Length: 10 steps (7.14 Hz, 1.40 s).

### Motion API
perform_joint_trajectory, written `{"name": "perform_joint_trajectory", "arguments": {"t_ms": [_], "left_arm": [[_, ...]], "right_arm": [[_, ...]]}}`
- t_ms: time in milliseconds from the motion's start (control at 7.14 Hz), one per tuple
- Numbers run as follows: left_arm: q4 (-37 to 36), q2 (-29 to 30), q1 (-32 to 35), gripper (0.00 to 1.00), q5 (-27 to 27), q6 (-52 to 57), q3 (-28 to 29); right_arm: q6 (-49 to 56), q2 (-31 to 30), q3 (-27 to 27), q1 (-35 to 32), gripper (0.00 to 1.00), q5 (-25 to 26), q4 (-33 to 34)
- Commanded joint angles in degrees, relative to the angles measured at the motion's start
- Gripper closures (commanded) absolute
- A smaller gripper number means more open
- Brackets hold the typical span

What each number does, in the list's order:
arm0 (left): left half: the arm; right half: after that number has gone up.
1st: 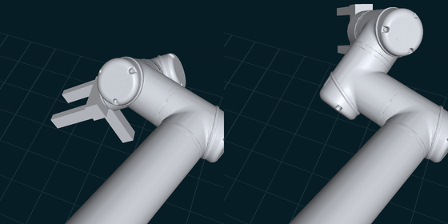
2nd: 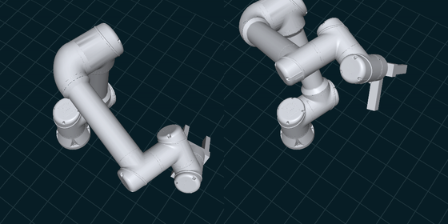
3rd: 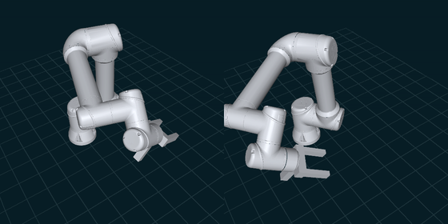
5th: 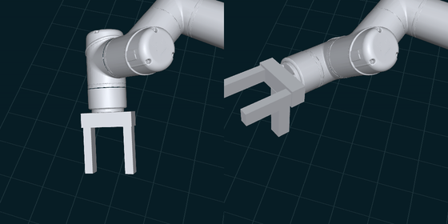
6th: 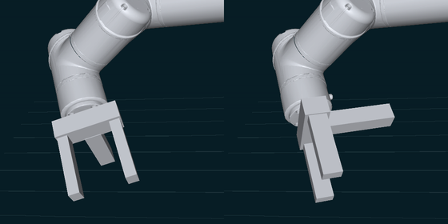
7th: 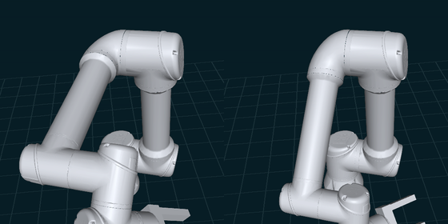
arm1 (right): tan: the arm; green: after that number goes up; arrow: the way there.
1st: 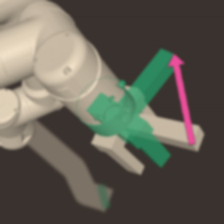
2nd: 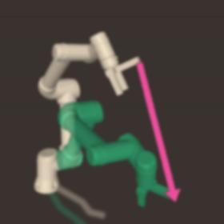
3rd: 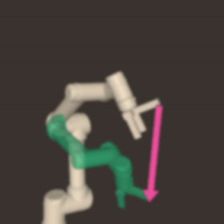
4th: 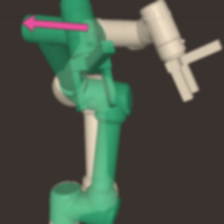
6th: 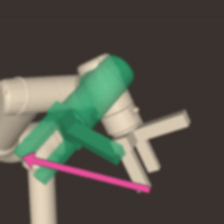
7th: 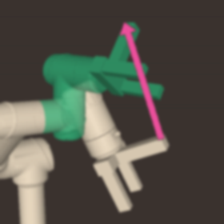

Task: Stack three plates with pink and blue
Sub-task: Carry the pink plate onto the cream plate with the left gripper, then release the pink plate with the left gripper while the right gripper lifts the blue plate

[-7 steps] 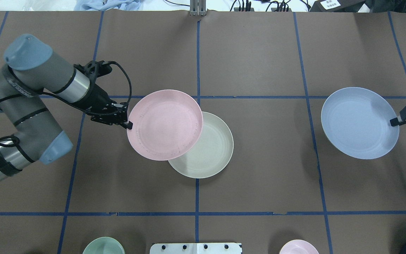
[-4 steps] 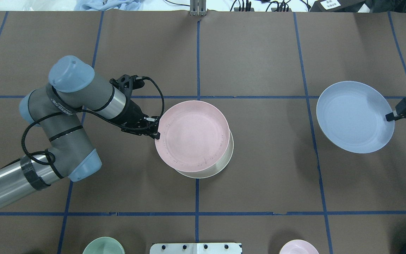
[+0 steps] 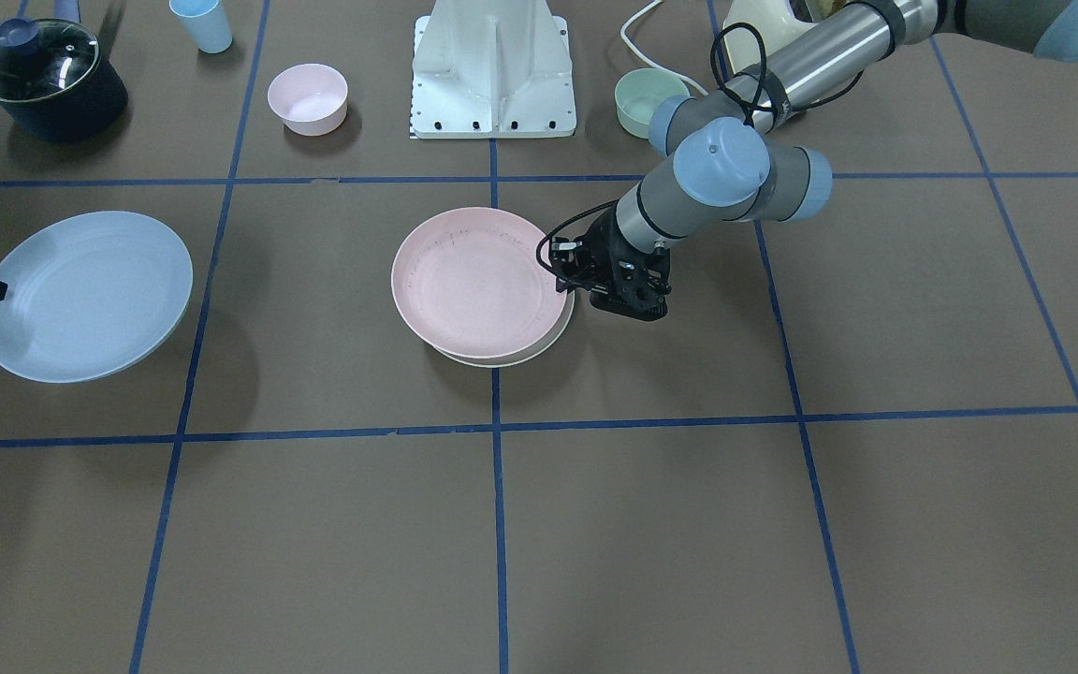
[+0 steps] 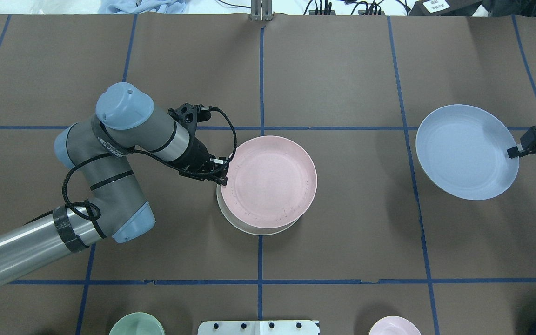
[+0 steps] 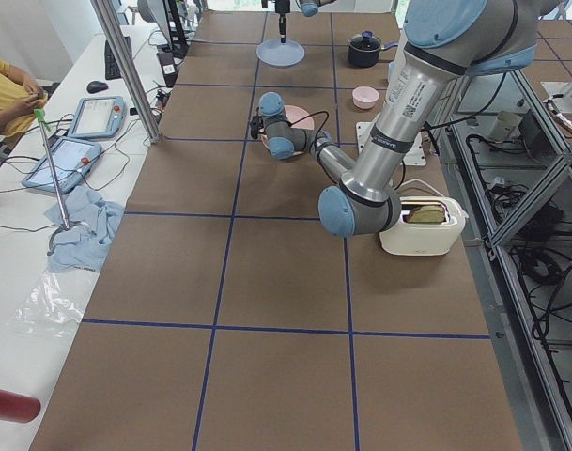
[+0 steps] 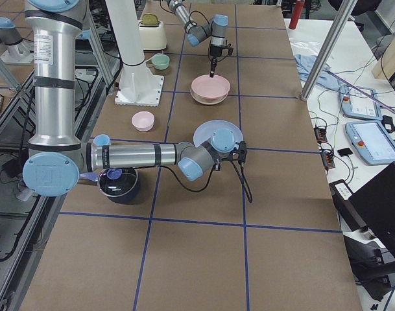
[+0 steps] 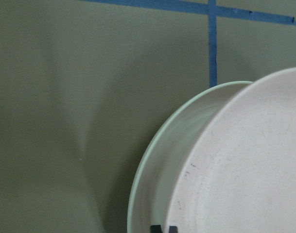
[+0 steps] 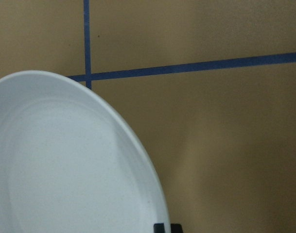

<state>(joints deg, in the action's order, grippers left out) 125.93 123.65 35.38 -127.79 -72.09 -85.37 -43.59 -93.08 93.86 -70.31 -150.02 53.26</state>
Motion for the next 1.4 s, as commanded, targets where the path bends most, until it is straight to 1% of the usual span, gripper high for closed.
{"name": "perform_joint_trajectory", "arguments": {"t_ms": [0,280,420,560,700,840,980,1260], "left_arm": [[-0.4,-0.5,0.0,1.00,-0.1,-0.2,-0.5],[-3.1,-0.6,0.0,1.00,0.0,-0.4,-0.9],[-3.2,-0.5,0.0,1.00,0.0,-0.4,-0.9],[-3.2,-0.4,0.0,0.95,0.0,-0.4,-0.9],[-3.1,-0.5,0.0,0.09,0.2,-0.4,-0.9],[-3.1,-0.5,0.0,0.01,0.0,-0.6,-1.0],[-3.1,-1.6,0.3,0.01,0.0,-0.7,-3.4],[-3.1,-7.3,1.6,0.01,-0.2,0.0,-10.5]], "right_arm": [[0.0,0.0,0.0,0.0,1.00,0.0,0.0],[0.0,0.0,-0.1,0.0,1.00,0.0,0.0],[-0.1,0.0,0.0,0.0,1.00,-0.1,0.0],[-0.4,0.0,0.0,0.0,1.00,-0.2,-0.1],[-0.5,0.0,0.0,0.0,1.00,-0.1,-0.1],[-3.6,0.8,1.0,0.1,1.00,-0.1,-0.1],[-8.4,1.9,2.2,0.4,1.00,-0.1,-0.2],[-18.1,3.9,2.8,4.0,1.00,0.6,-4.3]]}}
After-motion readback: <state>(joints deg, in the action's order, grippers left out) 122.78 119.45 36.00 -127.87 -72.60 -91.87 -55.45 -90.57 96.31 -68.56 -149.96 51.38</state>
